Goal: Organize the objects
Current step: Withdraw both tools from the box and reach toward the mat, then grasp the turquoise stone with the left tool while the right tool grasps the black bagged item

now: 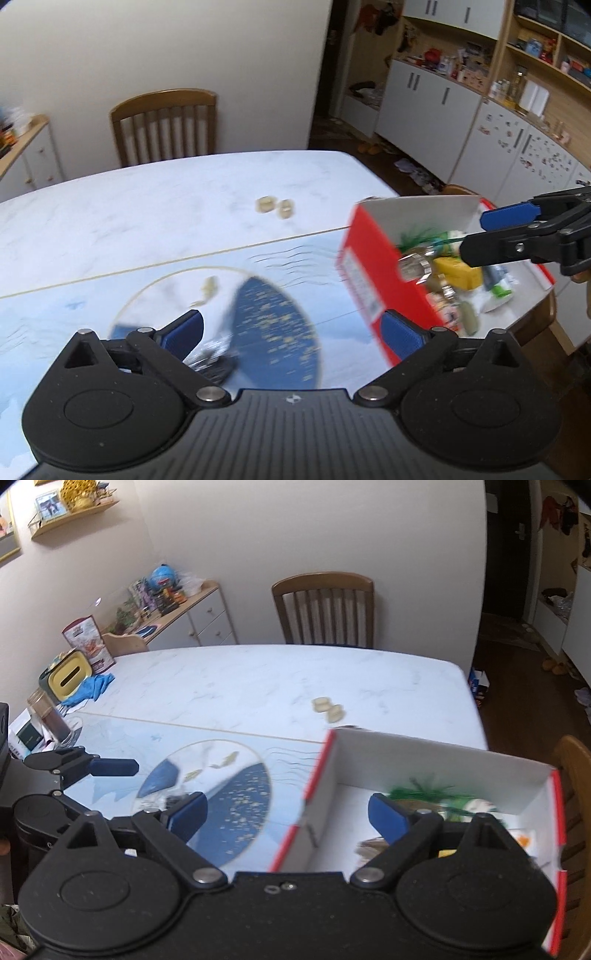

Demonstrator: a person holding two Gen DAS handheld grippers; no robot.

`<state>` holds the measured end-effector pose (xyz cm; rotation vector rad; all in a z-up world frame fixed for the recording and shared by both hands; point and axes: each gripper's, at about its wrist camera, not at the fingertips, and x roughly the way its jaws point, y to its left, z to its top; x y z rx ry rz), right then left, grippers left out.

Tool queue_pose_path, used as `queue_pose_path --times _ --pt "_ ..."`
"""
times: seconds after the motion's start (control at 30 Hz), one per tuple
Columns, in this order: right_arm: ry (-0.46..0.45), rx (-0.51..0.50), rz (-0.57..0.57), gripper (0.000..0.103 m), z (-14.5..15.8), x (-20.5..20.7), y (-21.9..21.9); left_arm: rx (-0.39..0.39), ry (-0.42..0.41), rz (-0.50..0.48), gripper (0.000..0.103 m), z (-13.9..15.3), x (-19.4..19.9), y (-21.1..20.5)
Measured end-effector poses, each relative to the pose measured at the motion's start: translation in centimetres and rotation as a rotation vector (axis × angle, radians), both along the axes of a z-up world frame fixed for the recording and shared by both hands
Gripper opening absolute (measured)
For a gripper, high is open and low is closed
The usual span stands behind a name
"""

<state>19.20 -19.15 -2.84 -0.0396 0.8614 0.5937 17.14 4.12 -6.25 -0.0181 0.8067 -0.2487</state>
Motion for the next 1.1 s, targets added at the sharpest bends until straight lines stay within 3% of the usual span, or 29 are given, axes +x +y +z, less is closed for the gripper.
queue_pose_path --times 0.23,0.47,0.8,1.1 --pt "0.034 -0.021 0.03 0.093 -1.2 -0.3 6.0 0.034 0.016 0.049 0.103 -2.3 -1.2 5.4" --pt "0.084 -0.068 0.04 0.093 -3.6 0.3 11.8 0.132 -0.01 0.047 0.103 -5.0 -1.9 8.1" --pt "0.192 -0.153 0.033 0.093 -8.1 1.7 17.2 0.089 0.037 0.024 0.103 -9.1 -1.5 8.5" --pt "0.226 -0.211 0.047 0.091 -10.5 2.7 19.9 0.063 0.035 0.05 0.103 -11.0 -1.3 7.6"
